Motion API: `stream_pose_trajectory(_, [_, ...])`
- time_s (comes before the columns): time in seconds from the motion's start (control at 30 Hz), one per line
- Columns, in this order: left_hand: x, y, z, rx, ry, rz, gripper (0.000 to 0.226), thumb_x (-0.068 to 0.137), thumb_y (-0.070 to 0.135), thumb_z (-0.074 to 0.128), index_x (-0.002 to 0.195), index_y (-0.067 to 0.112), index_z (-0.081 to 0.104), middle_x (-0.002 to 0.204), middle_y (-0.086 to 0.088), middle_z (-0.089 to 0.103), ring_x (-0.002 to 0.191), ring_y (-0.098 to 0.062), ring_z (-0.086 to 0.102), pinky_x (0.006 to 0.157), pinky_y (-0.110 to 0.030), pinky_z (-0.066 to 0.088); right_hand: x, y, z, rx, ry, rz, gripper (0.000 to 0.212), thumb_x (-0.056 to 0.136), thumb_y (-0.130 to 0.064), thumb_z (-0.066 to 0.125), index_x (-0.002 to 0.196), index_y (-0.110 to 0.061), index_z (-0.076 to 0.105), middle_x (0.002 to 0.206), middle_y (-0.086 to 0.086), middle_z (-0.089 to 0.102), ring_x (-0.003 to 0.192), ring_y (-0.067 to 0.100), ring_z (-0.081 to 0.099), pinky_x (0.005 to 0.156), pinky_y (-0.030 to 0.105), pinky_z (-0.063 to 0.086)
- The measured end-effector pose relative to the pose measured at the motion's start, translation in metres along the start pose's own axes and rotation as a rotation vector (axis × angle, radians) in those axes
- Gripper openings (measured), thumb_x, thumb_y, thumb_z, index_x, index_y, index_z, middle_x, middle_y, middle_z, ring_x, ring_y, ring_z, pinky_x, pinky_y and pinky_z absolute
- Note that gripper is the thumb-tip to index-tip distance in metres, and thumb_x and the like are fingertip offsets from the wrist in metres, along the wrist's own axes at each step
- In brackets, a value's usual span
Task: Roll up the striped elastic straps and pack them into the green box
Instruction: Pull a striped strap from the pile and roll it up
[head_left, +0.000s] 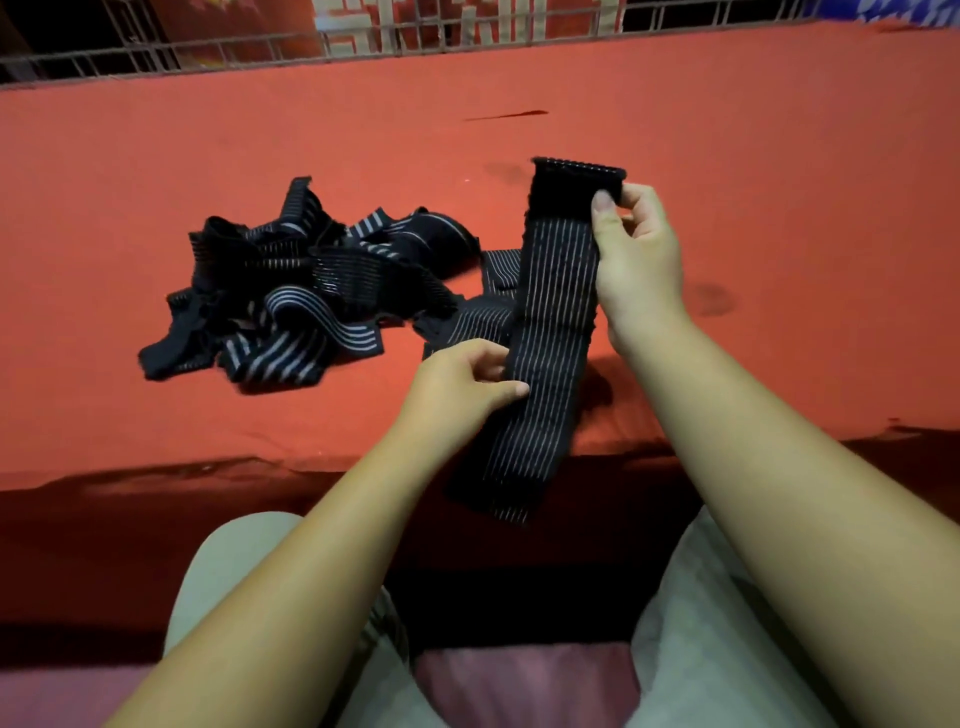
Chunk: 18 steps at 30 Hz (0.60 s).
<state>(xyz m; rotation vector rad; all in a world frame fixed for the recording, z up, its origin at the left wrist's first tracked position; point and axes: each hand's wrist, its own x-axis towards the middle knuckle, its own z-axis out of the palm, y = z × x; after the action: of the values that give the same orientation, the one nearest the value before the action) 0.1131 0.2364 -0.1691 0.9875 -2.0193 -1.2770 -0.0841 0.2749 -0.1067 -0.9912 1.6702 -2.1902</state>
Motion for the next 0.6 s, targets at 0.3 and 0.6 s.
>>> stream_pose_trajectory(0.3, [-0.005, 0.007, 0.006, -0.406, -0.268, -0.094, 0.027, 0.095, -0.006, 0.074, 0.114, 0.013, 0.077, 0.102, 0.001, 0.081, 0.091, -0.01, 0.073, 0.079, -0.021, 0.06, 0.005, -0.004, -0.007, 0.131, 0.033, 0.077, 0.008, 0.098, -0.046, 0.064, 0.094, -0.041, 0.069, 0.094, 0.001, 0.072, 0.081, 0.02, 0.065, 0.076, 0.05, 0.057])
stream_pose_trajectory(0.6, [-0.011, -0.001, 0.01, -0.192, -0.238, -0.046, 0.028, 0.096, -0.009, 0.069, 0.114, 0.012, 0.073, 0.106, -0.006, 0.08, 0.092, -0.016, 0.075, 0.082, -0.033, 0.063, 0.002, -0.004, 0.001, 0.178, -0.003, 0.091, 0.007, 0.102, -0.037, 0.065, 0.101, -0.032, 0.069, 0.094, 0.003, 0.073, 0.08, 0.02, 0.067, 0.074, 0.046, 0.056])
